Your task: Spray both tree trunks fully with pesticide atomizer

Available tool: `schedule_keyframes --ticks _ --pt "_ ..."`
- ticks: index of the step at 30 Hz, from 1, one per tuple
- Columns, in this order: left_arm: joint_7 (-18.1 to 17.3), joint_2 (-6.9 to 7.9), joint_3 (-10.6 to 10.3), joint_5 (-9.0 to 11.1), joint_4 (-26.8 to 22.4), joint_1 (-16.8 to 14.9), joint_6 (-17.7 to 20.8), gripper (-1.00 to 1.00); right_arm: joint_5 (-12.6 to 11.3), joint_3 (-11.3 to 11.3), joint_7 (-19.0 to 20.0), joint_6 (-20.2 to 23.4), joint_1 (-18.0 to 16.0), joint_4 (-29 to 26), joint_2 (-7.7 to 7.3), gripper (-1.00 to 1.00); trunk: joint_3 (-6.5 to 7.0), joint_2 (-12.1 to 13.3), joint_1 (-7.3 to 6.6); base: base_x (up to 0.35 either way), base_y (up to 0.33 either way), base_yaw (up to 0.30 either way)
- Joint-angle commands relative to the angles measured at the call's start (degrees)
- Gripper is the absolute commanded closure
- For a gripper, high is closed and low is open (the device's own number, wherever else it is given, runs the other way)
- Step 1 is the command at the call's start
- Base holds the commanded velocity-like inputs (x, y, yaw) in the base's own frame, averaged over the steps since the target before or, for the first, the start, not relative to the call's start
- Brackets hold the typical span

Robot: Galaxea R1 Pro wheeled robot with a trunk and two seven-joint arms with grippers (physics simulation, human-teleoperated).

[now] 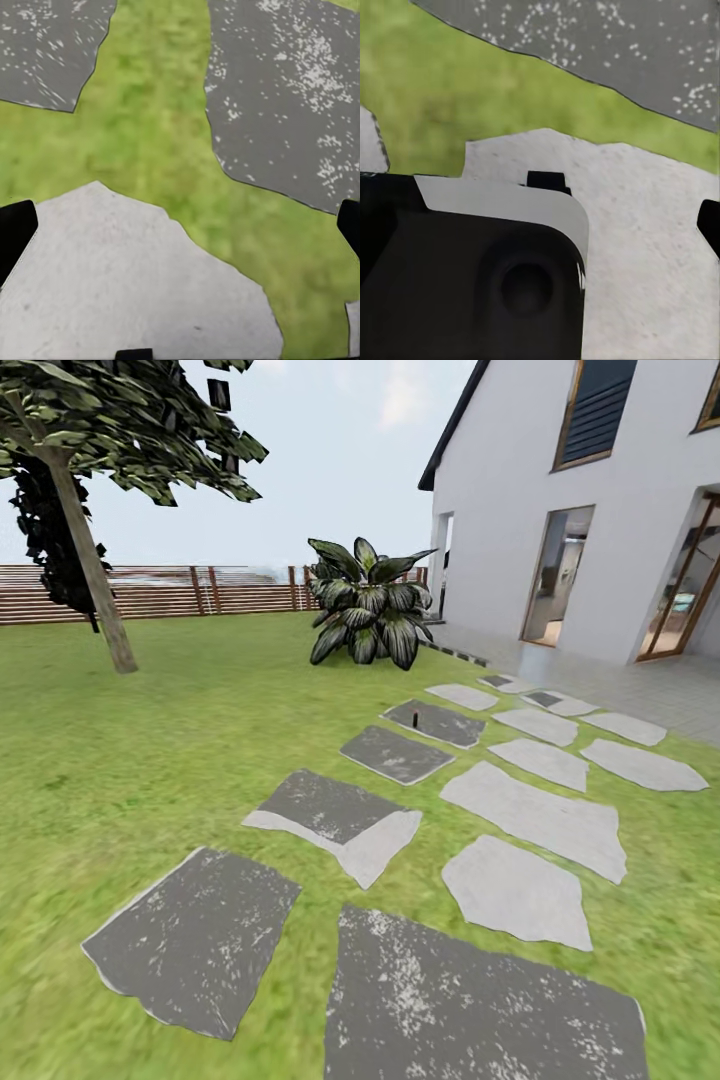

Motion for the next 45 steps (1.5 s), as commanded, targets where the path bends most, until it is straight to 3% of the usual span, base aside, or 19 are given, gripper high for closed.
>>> schedule_keyframes --ticks 1,19,45 --pt "0.0 0.0 0.0 0.0 0.0 0.0 0.0 -1.0 0.01 0.0 0.0 0.0 0.01 0.0 0.0 -1.0 0.0 0.0 0.0 0.347 0.0 0.0" --pt "0.0 0.0 0.0 -0.01 0.03 0.0 0.0 -1.0 0.01 0.0 0.0 0.0 0.0 0.0 0.0 -1.0 0.0 0.0 0.0 0.346 -0.042 0.0" --pt "0.0 0.0 0.0 -0.01 0.06 0.0 0.0 -1.0 0.04 0.0 0.0 0.0 -0.02 0.0 0.0 -1.0 0.0 0.0 0.0 0.31 -0.166 0.0"
